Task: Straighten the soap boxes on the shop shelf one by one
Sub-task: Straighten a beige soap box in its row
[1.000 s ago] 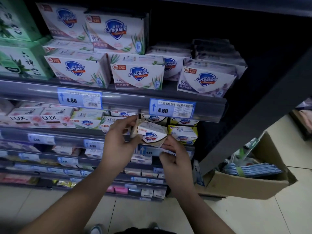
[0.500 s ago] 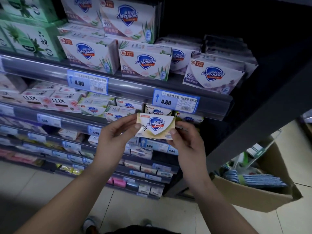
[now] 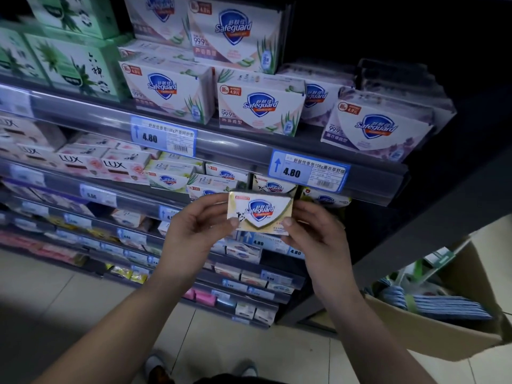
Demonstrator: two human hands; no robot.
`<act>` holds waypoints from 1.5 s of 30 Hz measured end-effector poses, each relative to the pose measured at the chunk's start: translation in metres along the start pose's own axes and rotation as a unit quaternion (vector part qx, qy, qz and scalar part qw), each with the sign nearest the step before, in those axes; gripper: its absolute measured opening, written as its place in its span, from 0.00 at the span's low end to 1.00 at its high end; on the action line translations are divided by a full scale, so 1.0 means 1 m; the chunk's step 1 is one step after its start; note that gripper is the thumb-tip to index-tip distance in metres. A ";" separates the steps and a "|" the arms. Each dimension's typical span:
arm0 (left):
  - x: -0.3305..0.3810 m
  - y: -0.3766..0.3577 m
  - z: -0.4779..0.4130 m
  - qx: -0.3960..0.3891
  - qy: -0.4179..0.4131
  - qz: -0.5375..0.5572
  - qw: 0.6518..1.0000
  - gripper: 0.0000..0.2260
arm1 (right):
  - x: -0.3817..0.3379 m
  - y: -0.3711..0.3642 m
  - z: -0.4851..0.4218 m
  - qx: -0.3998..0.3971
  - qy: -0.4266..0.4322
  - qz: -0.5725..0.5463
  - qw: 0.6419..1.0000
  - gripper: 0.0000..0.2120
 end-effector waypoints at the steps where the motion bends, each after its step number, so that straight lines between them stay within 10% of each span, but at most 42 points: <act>1: 0.000 0.001 -0.001 -0.005 -0.008 -0.013 1.000 0.16 | 0.001 0.000 -0.001 -0.004 0.010 0.018 1.000 0.13; 14: 0.008 0.004 -0.018 -0.058 -0.061 -0.080 0.993 0.15 | 0.010 -0.007 -0.006 0.026 0.004 -0.018 0.999 0.14; 22: 0.017 -0.002 -0.022 -0.079 -0.059 -0.064 0.993 0.34 | 0.019 -0.024 -0.006 0.030 -0.059 -0.056 0.996 0.13; 32: -0.016 0.020 -0.035 0.003 0.100 0.049 0.994 0.12 | 0.004 -0.038 0.001 0.045 0.032 -0.018 0.998 0.14; 37: -0.015 0.012 -0.036 -0.011 0.021 -0.059 0.998 0.09 | 0.013 -0.031 0.004 0.114 0.027 0.037 0.992 0.08; 45: -0.029 0.000 -0.043 -0.028 -0.054 -0.267 0.962 0.19 | 0.026 -0.027 0.014 0.072 -0.026 0.111 0.991 0.27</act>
Point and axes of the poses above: each hand's wrist, its own z-axis away from the middle knuckle, its own y-axis out of the back of the hand, x = y × z, the point moved 4 cm from there along -z, towards the middle knuckle, and after that the axes turned 3 degrees about -z, right-handed, at the moved point
